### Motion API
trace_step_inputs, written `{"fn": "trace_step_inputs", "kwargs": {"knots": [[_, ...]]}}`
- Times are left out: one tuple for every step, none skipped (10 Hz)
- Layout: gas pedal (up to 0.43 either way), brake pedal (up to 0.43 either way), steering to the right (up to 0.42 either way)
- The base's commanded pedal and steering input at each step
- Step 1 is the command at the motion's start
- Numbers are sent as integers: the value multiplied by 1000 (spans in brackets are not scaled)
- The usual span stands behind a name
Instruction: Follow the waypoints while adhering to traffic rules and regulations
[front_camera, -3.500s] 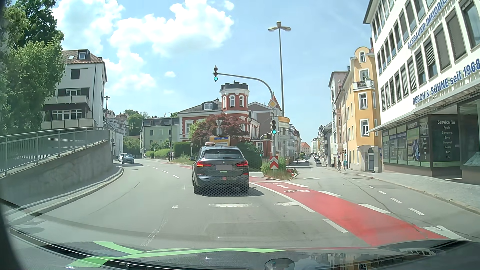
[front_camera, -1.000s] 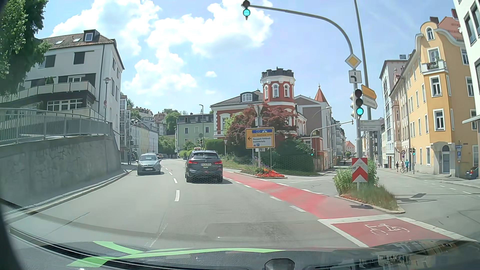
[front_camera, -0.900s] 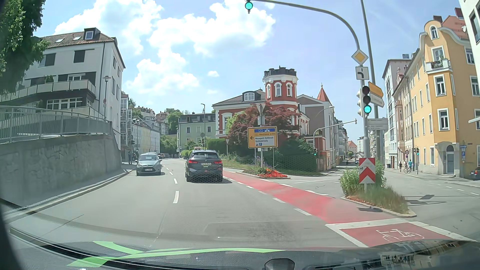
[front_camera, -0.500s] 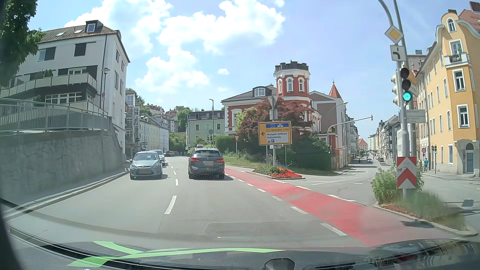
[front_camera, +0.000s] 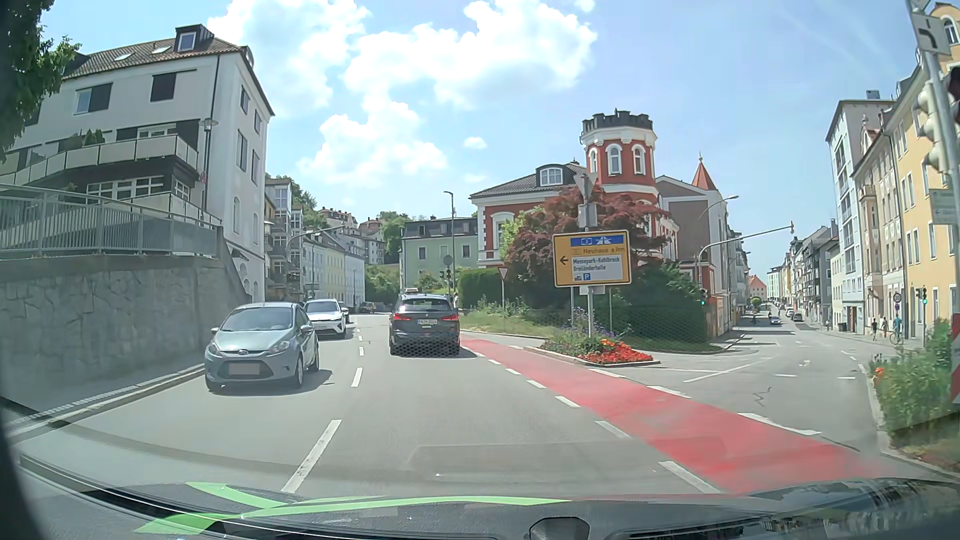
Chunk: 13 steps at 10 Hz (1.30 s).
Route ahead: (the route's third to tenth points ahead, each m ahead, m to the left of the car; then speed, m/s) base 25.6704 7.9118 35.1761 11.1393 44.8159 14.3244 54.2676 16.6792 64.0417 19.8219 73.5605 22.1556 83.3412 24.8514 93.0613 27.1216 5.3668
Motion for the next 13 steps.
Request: {"fn": "trace_step_inputs", "kwargs": {"knots": [[169, 0, -99], [169, 0, -99], [169, 0, -99], [169, 0, -98], [169, 0, -97], [169, 0, -95], [169, 0, -94], [177, 0, -89], [177, 0, -85], [177, 0, -77], [177, 0, -67], [177, 0, -56], [177, 0, -47]]}}
